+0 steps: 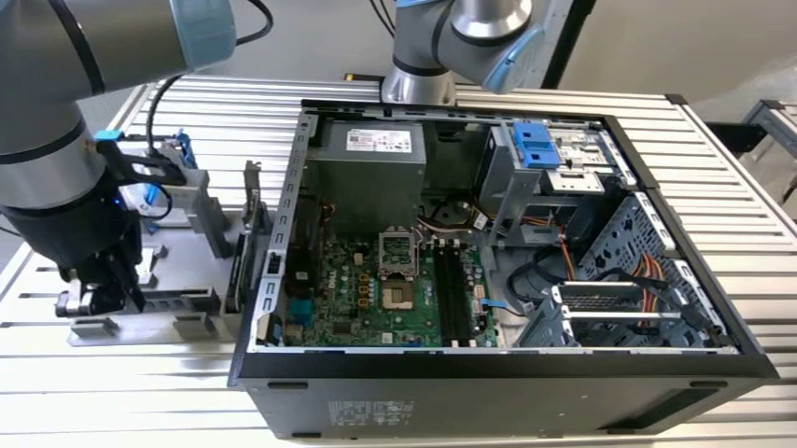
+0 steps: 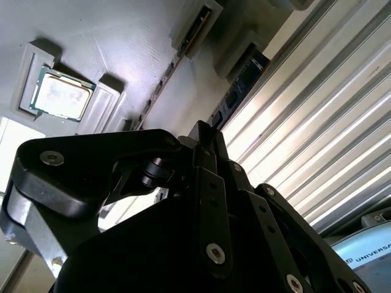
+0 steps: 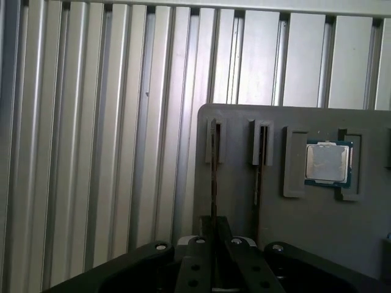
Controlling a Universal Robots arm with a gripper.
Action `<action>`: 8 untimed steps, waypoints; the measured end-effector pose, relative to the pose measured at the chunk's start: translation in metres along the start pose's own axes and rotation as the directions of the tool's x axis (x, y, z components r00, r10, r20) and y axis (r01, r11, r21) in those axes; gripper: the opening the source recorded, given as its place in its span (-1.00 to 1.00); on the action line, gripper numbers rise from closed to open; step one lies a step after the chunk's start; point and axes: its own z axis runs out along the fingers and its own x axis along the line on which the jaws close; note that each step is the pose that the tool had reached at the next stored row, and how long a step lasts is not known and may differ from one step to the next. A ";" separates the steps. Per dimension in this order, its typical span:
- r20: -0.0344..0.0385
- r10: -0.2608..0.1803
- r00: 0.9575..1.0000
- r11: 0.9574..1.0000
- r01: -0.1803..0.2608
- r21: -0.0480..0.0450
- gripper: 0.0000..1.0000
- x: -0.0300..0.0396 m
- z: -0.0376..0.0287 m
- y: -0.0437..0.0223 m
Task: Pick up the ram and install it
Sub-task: 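Pick up the ram and move it above insertion slot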
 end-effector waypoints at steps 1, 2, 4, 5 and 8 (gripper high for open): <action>0.000 0.000 1.000 1.000 0.000 0.000 -1.00 0.0000 -0.0008 0.0000; 0.000 0.000 1.000 1.000 0.000 0.000 -1.00 0.0001 -0.0017 0.0001; 0.000 0.000 1.000 1.000 0.000 0.000 -1.00 0.0002 -0.0035 0.0002; 0.000 0.000 1.000 1.000 0.000 0.000 -1.00 0.0003 -0.0043 0.0002; 0.000 0.000 1.000 1.000 0.000 0.000 -1.00 0.0004 -0.0070 0.0003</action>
